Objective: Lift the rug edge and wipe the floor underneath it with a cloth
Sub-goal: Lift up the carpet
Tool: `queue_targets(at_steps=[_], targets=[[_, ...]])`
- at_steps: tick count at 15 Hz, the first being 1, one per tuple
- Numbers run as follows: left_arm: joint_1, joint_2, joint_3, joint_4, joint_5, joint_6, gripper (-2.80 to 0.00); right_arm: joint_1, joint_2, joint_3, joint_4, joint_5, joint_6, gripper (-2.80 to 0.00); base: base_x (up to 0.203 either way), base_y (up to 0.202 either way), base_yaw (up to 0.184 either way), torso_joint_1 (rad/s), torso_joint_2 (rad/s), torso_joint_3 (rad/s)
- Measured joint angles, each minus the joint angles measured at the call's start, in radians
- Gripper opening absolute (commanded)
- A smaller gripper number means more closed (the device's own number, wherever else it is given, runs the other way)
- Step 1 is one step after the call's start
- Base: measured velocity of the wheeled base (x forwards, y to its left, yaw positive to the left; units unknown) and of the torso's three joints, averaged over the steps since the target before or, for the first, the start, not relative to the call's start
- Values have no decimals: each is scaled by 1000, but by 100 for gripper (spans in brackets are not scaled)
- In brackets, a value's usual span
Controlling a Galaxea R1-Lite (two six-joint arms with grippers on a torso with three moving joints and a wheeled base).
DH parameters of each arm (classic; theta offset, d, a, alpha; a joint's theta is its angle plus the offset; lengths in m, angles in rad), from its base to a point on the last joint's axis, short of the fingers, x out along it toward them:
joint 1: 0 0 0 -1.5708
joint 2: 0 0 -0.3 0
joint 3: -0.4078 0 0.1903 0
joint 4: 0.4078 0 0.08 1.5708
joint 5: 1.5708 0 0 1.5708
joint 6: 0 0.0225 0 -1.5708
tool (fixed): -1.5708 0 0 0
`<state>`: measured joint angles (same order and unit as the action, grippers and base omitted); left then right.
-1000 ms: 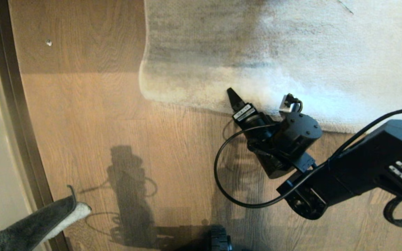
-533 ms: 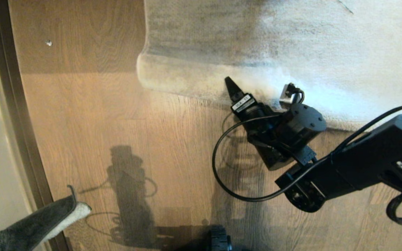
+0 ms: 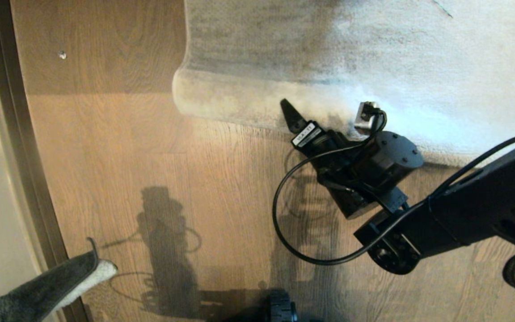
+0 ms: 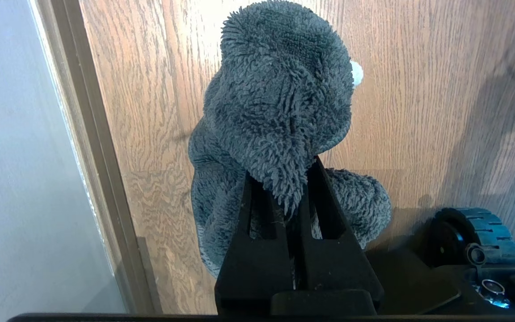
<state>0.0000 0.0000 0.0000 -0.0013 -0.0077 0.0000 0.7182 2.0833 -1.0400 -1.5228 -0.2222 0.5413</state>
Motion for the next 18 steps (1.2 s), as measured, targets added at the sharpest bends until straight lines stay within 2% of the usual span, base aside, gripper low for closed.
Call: queue_targets(at_steps=[3, 6, 9, 13, 18], targets=[[0, 0, 0, 0, 0, 0, -280, 6, -20, -5, 0, 71, -39, 0, 0, 0, 0, 0, 0, 0], [0, 0, 0, 0, 0, 0, -280, 17, -55, 24, 0, 90, -43, 0, 0, 0, 0, 0, 0, 0], [0, 0, 0, 0, 0, 0, -280, 32, -78, 88, 1, 140, -109, 0, 0, 0, 0, 0, 0, 0], [0, 0, 0, 0, 0, 0, -280, 32, -69, 91, 1, 127, -122, 0, 0, 0, 0, 0, 0, 0], [0, 0, 0, 0, 0, 0, -280, 4, -18, -1, 1, 110, -122, 0, 0, 0, 0, 0, 0, 0]])
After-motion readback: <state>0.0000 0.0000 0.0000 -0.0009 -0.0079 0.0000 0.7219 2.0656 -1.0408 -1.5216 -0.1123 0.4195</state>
